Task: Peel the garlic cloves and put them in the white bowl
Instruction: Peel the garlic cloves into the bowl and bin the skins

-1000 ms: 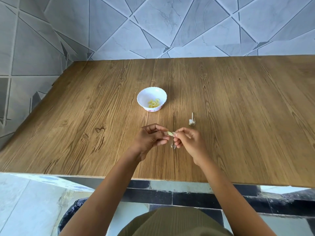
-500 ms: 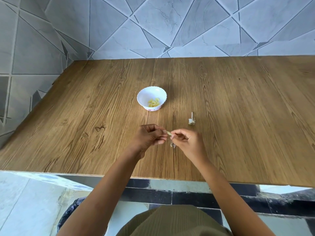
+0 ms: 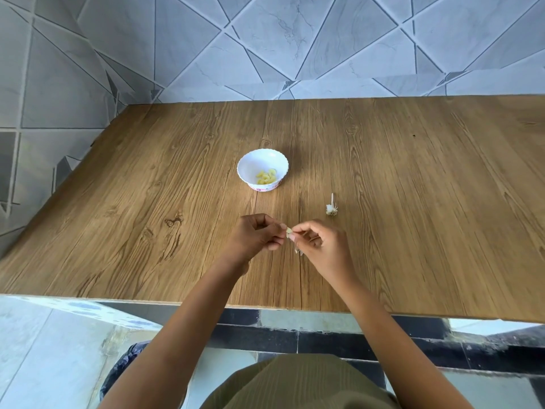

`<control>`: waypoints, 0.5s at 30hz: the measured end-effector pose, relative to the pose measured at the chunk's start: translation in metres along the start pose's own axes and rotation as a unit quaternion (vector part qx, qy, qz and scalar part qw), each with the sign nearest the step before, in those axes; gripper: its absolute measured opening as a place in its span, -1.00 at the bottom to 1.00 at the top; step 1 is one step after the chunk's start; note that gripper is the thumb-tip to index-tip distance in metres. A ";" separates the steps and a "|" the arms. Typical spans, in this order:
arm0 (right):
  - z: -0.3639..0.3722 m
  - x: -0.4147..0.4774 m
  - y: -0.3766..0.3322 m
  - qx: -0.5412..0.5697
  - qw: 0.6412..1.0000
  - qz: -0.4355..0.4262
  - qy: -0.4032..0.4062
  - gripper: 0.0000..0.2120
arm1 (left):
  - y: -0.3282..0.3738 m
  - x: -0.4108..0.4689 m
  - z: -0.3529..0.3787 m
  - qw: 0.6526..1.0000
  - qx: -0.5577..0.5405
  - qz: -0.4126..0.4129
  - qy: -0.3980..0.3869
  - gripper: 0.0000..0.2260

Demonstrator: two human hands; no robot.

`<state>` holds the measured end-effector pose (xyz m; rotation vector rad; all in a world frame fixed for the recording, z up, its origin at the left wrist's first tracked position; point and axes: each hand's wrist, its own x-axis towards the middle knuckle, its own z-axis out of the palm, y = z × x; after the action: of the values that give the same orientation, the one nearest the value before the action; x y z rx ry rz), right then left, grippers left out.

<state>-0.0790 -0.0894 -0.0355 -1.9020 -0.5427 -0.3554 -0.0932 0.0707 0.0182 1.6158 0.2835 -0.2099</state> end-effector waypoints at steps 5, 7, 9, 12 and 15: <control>0.004 -0.001 0.003 -0.041 0.998 -0.030 0.039 -0.92 | 0.001 -0.002 0.002 1.000 0.021 -0.013 -0.002 -0.86; 0.006 -0.003 0.003 -0.083 0.993 -0.054 0.062 -0.89 | 0.001 -0.001 0.003 0.999 0.009 -0.042 -0.010 -0.86; 0.008 -0.003 0.002 -0.108 0.988 -0.069 0.083 -0.87 | 0.002 0.000 0.004 0.997 -0.026 -0.075 -0.017 -0.87; 0.006 -0.003 0.004 -0.092 0.990 -0.064 0.085 -0.85 | 0.001 0.001 0.003 0.993 -0.060 -0.095 -0.019 -0.89; 0.004 -0.004 0.008 -0.089 0.994 -0.037 0.055 -0.76 | -0.002 0.002 0.000 0.996 -0.046 -0.078 -0.004 -0.90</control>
<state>-0.0784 -0.0890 -0.0449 -2.0235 -0.5236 -0.5700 -0.0920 0.0704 0.0162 1.5014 0.4083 -0.3189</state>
